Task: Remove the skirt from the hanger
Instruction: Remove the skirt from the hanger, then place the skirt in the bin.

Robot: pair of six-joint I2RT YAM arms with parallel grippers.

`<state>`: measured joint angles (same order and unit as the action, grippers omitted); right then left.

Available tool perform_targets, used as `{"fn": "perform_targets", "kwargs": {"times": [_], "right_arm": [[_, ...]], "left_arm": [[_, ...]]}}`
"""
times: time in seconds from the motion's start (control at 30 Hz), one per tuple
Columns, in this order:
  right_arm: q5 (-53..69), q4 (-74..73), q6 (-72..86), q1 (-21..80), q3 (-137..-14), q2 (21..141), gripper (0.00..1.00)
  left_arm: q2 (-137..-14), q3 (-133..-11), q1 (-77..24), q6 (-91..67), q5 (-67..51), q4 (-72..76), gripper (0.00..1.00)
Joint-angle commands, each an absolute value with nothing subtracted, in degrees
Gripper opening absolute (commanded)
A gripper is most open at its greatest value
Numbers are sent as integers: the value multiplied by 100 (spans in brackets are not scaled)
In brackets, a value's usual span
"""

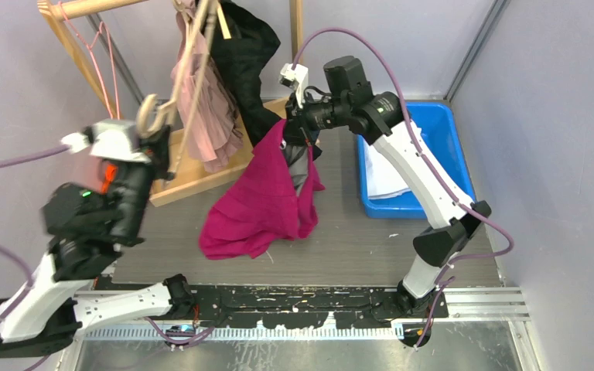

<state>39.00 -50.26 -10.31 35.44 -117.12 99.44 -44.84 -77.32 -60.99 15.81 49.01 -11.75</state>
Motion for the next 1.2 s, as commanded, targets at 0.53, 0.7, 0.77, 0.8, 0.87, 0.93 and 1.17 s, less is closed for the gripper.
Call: {"fn": "perform_targets", "kwargs": {"times": [0.53, 0.7, 0.77, 0.8, 0.87, 0.93, 1.17], "right_arm": [[390, -3056, -491, 2979, -12449, 8763, 13], [390, -3076, -498, 2941, -12374, 8804, 13], [250, -3032, -543, 2909, -12396, 8770, 13], [200, -3001, -552, 2864, -12440, 8737, 13], [149, -2942, -590, 2773, -12612, 8688, 13], [62, -2967, -692, 2696, -12919, 8687, 13], [-416, -2883, -1205, 2648, -13558, 8523, 14]], "left_arm": [[-3647, -7886, -6073, 478, 6497, -3093, 0], [-3472, -7802, -6074, 39, 6783, -3566, 0], [-3357, -7729, -6076, 22, 6934, -3559, 0], [-3322, -7719, -6075, 62, 7015, -3523, 0], [-3318, -7712, -6073, 211, 7195, -3362, 0], [-3376, -7733, -6074, 469, 7325, -3086, 0], [-4172, -8247, -6078, 1228, 7440, -2258, 0]]}}
